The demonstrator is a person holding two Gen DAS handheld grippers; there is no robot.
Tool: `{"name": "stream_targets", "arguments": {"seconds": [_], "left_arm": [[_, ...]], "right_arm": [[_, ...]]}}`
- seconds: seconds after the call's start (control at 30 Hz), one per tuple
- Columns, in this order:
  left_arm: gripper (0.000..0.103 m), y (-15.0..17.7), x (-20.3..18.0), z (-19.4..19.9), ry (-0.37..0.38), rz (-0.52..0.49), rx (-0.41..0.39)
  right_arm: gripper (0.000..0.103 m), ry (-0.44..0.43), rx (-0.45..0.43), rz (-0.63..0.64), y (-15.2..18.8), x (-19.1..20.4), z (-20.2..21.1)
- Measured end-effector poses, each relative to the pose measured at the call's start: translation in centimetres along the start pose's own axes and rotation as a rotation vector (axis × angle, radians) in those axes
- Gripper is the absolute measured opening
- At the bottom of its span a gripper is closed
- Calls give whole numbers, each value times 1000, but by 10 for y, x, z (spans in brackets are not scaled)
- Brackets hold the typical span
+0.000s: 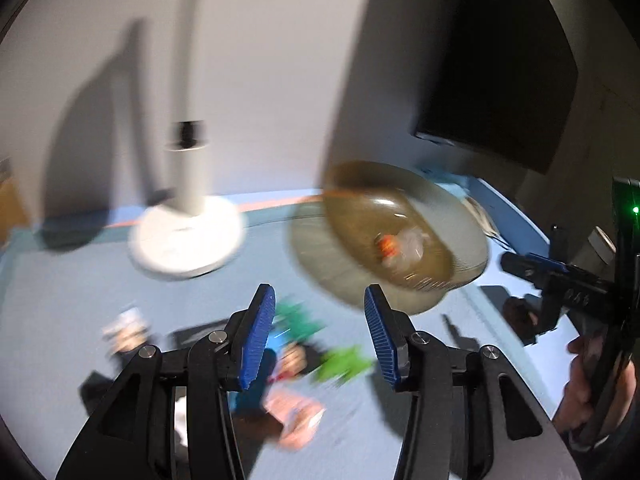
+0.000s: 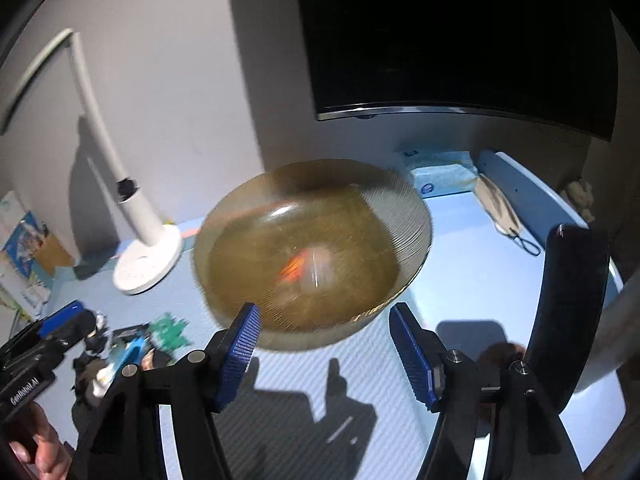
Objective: Organize rigid objects
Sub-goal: 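Grasp the black figurine with the left tool while the right tool grasps the pink box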
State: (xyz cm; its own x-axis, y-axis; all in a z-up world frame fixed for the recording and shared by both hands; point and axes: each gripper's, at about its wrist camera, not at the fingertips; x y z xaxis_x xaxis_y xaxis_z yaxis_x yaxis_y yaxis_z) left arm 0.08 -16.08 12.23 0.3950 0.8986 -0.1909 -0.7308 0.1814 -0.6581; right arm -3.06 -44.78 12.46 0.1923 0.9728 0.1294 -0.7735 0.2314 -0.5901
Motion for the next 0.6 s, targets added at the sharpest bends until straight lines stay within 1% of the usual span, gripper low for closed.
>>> {"name": "stream_targets", "arguments": {"seconds": [0.07,0.1,0.17,0.23,0.27,0.33,0.4,0.43,0.47,0.5,0.53,0.57,0.6], "left_arm": [[44,21,22,17,-54,35,-3],[44,30,31,23,-73,49,-5],[44,50,56,33,-119,111,2],[44,70,83,38,-134,179,15],[46,77,91,36,-154,197,22],[46,93,108,28,-218,227,40],[46,103,118,21,-250,240,68],[46,110,124,16,-255,243,82],[51,115,128,15,-252,242,75],[63,120,130,15,-250,250,61],[68,121,132,18,-248,267,62],[75,121,130,19,-231,270,50],[78,121,130,19,-221,275,38]], "right_arm": [[65,1,3,2,10,7,3],[65,-12,9,6,15,12,3],[65,-55,22,8,26,23,2],[70,-98,48,14,38,37,-4],[70,-118,64,26,45,46,-10],[70,-156,81,66,64,71,-30],[70,-164,96,118,81,91,-51],[70,-160,109,130,86,94,-59],[70,-158,128,138,92,99,-69],[70,-147,159,148,98,104,-77],[70,-124,156,165,99,105,-76],[70,-119,133,175,99,106,-73],[73,-132,112,186,100,107,-70]]}}
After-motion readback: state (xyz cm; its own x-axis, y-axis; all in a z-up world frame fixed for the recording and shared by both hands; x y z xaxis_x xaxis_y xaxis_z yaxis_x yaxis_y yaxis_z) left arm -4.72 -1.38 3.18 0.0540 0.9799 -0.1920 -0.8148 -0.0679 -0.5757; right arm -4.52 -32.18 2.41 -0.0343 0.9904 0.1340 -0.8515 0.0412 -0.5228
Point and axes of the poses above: each gripper's, at about its wrist camera, not at the fingertips, and z roughly against the way its jaws point, x to its left, y to its underside, and after that the axes turned 9 degrees about x, right-handed
